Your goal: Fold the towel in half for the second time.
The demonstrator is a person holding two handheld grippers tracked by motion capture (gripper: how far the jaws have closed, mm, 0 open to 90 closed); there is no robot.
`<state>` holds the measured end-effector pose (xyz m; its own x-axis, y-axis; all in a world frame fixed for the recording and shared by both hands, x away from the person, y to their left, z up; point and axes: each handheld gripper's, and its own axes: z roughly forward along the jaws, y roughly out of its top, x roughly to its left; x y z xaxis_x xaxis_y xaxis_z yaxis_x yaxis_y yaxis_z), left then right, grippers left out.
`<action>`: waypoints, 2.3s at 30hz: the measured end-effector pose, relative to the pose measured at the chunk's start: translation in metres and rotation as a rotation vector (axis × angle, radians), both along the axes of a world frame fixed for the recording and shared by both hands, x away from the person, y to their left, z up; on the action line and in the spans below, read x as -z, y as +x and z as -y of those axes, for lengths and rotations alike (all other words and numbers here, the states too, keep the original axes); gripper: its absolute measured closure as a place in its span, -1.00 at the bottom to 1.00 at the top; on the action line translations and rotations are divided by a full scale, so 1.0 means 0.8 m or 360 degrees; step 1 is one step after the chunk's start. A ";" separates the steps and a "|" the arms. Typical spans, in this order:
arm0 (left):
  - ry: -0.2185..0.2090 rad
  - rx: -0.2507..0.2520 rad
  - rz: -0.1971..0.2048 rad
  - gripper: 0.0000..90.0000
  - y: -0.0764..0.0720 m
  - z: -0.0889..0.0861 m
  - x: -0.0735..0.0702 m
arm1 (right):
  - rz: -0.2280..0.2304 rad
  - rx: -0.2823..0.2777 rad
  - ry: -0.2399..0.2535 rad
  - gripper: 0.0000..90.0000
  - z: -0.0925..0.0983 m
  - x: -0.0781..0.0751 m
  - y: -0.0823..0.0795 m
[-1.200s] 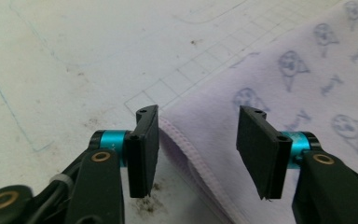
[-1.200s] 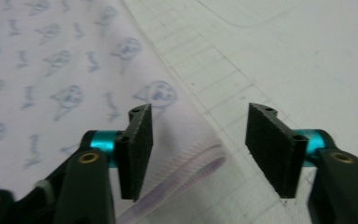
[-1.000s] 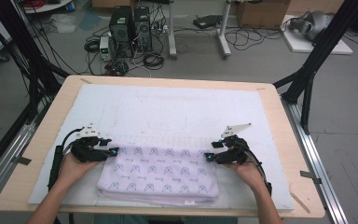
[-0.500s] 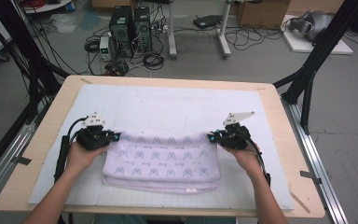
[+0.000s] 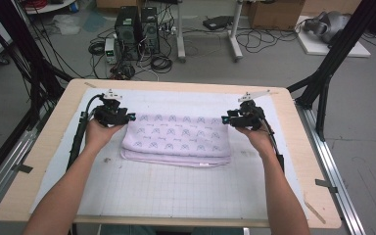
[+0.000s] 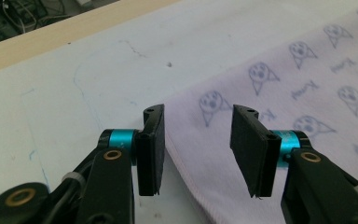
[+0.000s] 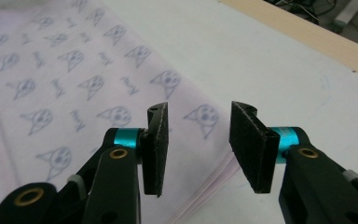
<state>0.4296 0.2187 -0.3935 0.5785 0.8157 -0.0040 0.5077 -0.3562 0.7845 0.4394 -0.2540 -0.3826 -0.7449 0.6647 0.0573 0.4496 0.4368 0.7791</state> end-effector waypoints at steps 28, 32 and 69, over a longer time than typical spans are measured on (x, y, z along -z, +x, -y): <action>0.0011 0.0362 -0.0148 0.65 -0.086 -0.014 0.051 | -0.0157 -0.0220 -0.0073 0.38 -0.011 0.058 -0.093; 0.0003 0.0366 -0.0162 0.46 -0.084 -0.012 0.054 | -0.0122 -0.0176 -0.0048 0.36 -0.001 0.068 -0.103; 0.0014 0.0330 -0.0086 0.88 -0.125 -0.023 0.049 | -0.0093 -0.0243 -0.0071 0.89 -0.006 0.050 -0.133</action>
